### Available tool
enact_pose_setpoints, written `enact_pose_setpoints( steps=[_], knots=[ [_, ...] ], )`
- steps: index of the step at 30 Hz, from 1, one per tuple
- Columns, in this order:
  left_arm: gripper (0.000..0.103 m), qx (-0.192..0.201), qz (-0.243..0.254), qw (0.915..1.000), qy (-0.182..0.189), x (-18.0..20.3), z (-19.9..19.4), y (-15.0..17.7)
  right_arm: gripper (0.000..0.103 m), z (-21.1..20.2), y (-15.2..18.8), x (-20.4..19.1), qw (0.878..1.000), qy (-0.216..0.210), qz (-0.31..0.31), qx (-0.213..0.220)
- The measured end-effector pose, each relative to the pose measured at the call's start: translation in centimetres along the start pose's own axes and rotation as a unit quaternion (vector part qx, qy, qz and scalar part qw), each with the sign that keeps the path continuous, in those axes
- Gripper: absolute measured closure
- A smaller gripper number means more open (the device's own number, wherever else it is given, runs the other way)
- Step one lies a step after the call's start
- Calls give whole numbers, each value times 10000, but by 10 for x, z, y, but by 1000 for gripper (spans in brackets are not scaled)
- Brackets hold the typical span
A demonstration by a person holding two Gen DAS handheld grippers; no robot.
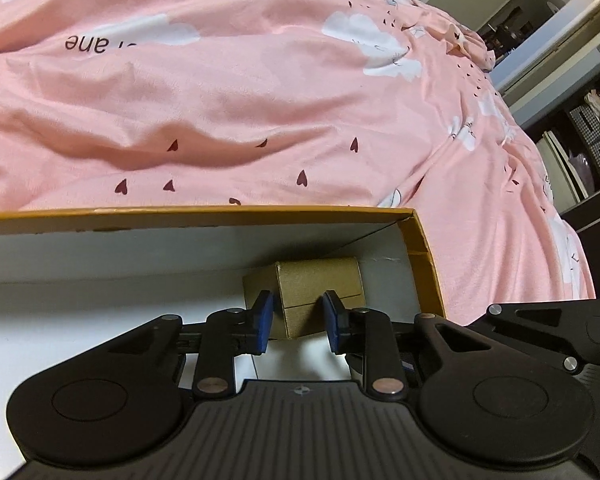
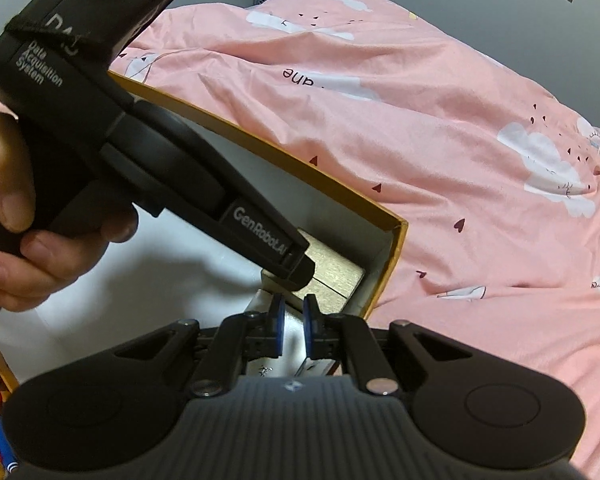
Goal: Organize objects
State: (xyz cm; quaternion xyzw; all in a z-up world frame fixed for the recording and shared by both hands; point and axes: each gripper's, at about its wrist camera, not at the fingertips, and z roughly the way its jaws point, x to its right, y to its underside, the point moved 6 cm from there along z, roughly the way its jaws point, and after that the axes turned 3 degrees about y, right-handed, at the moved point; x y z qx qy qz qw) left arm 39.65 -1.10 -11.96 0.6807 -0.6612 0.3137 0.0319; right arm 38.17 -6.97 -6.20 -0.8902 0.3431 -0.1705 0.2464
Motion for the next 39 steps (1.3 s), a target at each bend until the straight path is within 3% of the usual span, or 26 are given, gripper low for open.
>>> enact_pose_setpoints(
  steps=[4,9,12,16,21,24,26,31,34,39],
  knots=[
    [73,5,82,9999,-122,0,-9,4,93,-5,0,0,9999,-30,102,59],
    [73,447,557,9970,-300,15,-53,17,84,-27,-2,-6,9987,-106,386,327],
    [73,746,954,9920,-352,30,-92,34,83,-47,0,-16,9972,-163,501,531],
    [73,1027,1284,9851,-500,42,-140,64,71,-76,13,-37,9953,-194,586,744],
    [73,1153,1272,9841,-452,45,-182,110,68,-107,40,-62,9926,-245,761,913],
    [73,1067,1081,9866,-599,34,-191,136,67,-118,61,-76,9899,-400,1072,841],
    [73,987,828,9876,-893,21,-193,149,66,-119,76,-83,9861,-583,1374,732],
    [68,736,55,9874,-1401,-21,-189,179,62,-96,113,-95,9713,-914,2183,223],
    [53,631,-660,9846,-1491,-53,-189,191,61,-76,132,-94,9577,-1104,2654,-118],
    [47,396,-1719,9762,-1263,-97,-181,201,55,-51,143,-90,9483,-1177,2908,-472]
  ],
)
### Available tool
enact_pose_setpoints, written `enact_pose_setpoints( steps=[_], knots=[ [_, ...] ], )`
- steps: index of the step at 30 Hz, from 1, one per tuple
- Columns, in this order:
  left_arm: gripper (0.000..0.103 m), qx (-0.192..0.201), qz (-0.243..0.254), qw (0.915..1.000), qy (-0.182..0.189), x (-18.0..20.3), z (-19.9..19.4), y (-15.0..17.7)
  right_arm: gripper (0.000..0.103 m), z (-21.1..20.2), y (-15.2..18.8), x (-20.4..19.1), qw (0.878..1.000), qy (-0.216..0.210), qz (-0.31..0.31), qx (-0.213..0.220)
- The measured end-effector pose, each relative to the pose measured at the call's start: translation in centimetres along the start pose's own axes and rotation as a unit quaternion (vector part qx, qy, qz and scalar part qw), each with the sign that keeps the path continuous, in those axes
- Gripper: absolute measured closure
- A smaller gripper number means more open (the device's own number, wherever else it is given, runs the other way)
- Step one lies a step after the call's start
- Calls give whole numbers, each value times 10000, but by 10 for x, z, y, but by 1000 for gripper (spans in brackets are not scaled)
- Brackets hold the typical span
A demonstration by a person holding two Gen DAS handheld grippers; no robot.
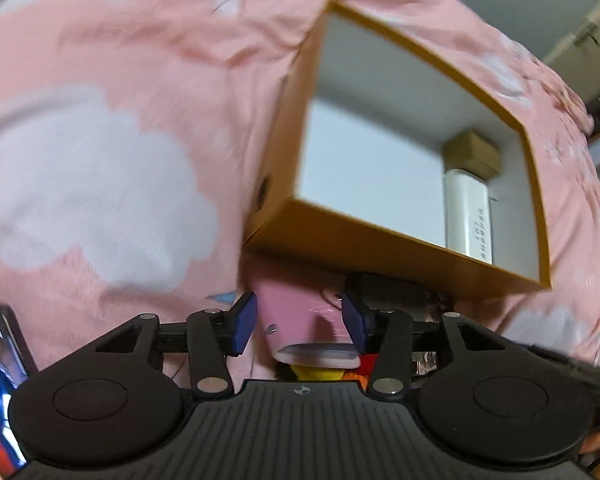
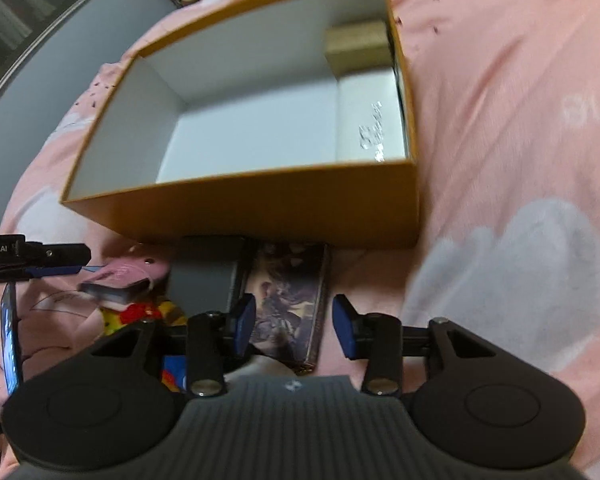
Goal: Organize objects
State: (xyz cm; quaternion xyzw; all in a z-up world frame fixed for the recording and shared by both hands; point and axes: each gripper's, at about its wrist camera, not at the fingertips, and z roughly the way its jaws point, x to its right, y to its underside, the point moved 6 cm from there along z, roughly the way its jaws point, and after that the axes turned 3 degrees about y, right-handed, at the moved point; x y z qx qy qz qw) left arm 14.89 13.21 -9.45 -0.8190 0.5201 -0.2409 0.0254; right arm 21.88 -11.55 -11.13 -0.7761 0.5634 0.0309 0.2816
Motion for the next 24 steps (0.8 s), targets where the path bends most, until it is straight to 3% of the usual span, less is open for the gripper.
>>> enact_pose_setpoints(
  steps=[4,15,19,24],
  knots=[
    [46,-255,-399,9988,133,-14,17,-2,55,19,0,6,9994,-147,212,-218],
    [46,-666,-749,9941,410,-19,48,4,52,57,0,13,9944,-569,612,-647],
    [43,-725,-788,9932,454,-19,57,3,45,70,-1,15,9903,-845,797,-761],
    [45,-631,-825,9936,450,-19,59,5,50,72,-1,15,9885,-924,962,-718]
  ],
)
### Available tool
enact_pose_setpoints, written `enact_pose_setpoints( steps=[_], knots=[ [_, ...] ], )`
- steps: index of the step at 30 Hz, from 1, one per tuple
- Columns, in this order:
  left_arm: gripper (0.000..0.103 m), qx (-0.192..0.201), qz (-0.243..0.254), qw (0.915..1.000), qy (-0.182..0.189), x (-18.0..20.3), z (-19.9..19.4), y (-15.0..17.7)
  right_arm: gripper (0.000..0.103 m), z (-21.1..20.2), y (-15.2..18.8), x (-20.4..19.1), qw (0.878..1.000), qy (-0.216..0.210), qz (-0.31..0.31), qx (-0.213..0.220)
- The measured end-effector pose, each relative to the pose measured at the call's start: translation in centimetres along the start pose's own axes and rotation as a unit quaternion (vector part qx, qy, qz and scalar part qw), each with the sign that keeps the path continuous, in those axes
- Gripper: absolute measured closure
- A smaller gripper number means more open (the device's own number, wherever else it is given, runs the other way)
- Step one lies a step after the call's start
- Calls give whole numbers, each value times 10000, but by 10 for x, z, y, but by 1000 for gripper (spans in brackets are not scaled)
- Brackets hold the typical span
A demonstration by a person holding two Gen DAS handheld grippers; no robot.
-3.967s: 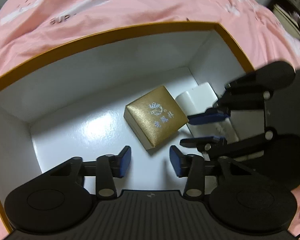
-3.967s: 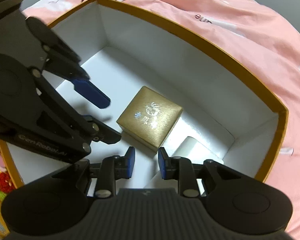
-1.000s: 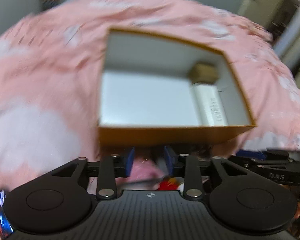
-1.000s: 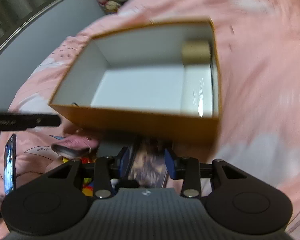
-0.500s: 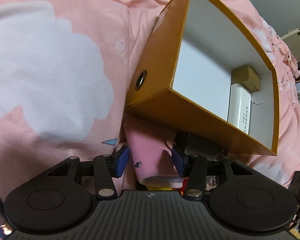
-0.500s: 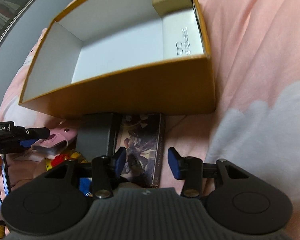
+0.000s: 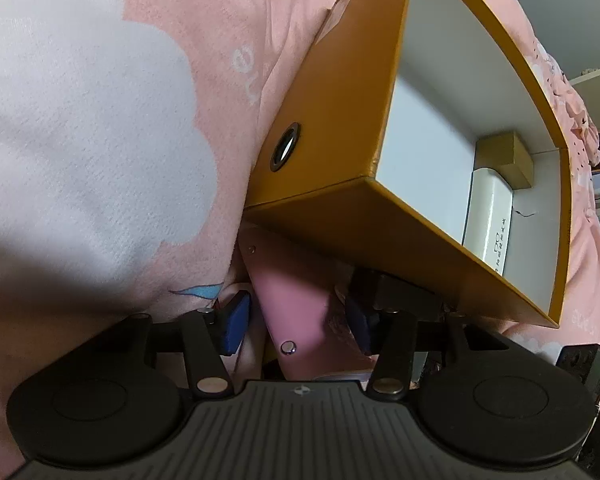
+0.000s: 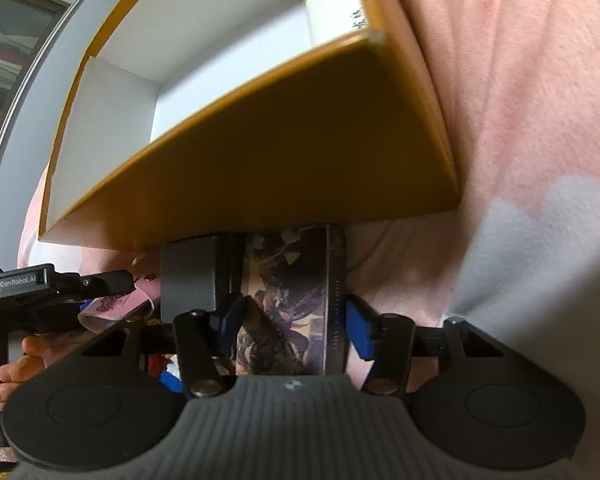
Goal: Organize objects
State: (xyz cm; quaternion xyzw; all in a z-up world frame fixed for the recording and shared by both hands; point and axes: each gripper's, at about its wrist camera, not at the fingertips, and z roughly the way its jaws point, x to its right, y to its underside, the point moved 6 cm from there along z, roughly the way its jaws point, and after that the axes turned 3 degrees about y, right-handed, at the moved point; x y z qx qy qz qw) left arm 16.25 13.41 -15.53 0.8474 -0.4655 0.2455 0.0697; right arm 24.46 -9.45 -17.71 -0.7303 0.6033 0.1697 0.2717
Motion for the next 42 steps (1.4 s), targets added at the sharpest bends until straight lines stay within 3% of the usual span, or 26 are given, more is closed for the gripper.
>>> enact_pose_setpoints(
  steps=[6,10,14,25,35,42],
  knots=[
    [59,343,154,9991,-180,7,-14,7,66,-17,3,-5,9995,147,-117,240],
    [64,508,245,9984,-53,13,-28,9,75,-32,6,-15,9984,224,-298,415],
    [73,705,440,9965,-22,21,-44,13,78,-44,9,-29,9949,481,-675,579],
    [83,1167,907,9885,329,41,-86,29,79,-100,17,-51,9794,981,-1488,949],
    [84,1475,1413,9761,746,75,-121,41,79,-151,13,-86,9735,636,-1846,1190],
    [84,1926,1694,9598,1144,108,-149,24,79,-185,-19,-116,9636,286,-1980,1772]
  ],
)
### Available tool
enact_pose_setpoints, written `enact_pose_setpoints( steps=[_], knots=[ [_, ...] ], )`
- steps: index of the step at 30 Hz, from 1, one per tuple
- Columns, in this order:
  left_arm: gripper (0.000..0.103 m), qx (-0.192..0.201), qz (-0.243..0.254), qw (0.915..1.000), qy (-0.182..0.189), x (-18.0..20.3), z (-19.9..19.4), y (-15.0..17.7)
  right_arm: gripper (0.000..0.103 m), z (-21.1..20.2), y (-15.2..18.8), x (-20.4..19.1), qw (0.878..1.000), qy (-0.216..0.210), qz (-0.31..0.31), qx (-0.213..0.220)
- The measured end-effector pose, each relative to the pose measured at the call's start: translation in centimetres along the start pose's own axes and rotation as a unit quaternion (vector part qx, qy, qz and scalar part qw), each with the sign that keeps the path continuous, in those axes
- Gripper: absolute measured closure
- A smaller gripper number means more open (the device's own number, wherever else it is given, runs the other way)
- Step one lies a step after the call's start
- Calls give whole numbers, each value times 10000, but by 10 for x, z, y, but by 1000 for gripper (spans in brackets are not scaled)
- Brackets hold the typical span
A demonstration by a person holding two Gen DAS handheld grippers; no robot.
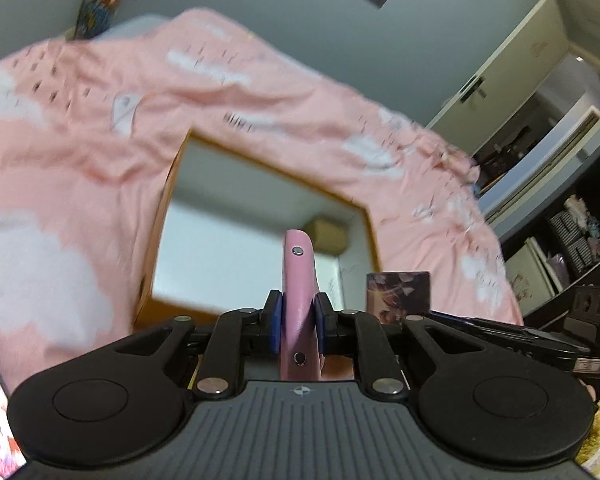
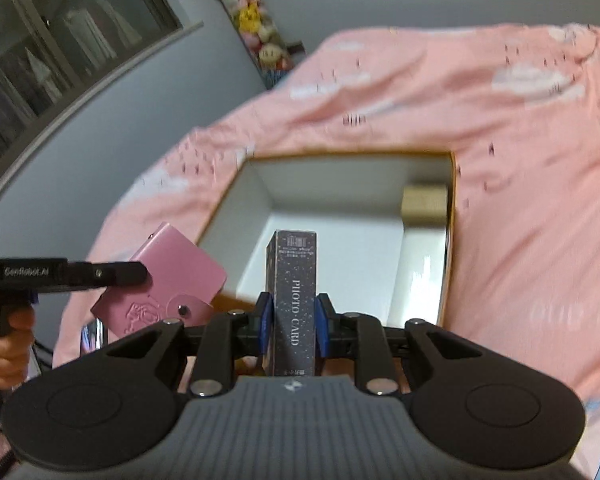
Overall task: Organize objects
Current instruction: 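Carry the pink wallet and photo card pack over the shoebox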
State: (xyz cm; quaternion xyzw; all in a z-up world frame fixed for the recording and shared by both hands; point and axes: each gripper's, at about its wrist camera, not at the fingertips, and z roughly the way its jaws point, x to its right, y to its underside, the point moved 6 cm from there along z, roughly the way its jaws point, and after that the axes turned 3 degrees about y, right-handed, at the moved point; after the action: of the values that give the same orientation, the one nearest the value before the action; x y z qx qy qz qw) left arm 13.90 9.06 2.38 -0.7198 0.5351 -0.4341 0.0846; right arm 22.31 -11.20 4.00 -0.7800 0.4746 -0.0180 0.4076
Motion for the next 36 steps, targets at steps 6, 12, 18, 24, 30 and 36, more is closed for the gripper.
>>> enact_pose_setpoints(
  steps=[6,12,18,24,30,36],
  knots=[
    [84,300,120,9995,0,6,32,-35,79,41,-30,17,9995,147,286,-29],
    [84,-101,-107,9995,-295,-20,99,-35,79,111,-20,44,9930,472,689,-838],
    [84,-427,-353,9974,-467,-46,139,-23,79,154,-7,58,9850,549,1014,-1287],
    [84,-653,-453,9956,-491,-56,156,-17,79,176,4,65,9783,673,1148,-1589],
    [84,-781,-548,9942,-495,-62,166,-11,78,180,7,65,9769,726,1040,-1719],
    [85,-894,-549,9933,-493,-63,173,-7,78,177,5,56,9753,1295,209,-1775]
  ],
)
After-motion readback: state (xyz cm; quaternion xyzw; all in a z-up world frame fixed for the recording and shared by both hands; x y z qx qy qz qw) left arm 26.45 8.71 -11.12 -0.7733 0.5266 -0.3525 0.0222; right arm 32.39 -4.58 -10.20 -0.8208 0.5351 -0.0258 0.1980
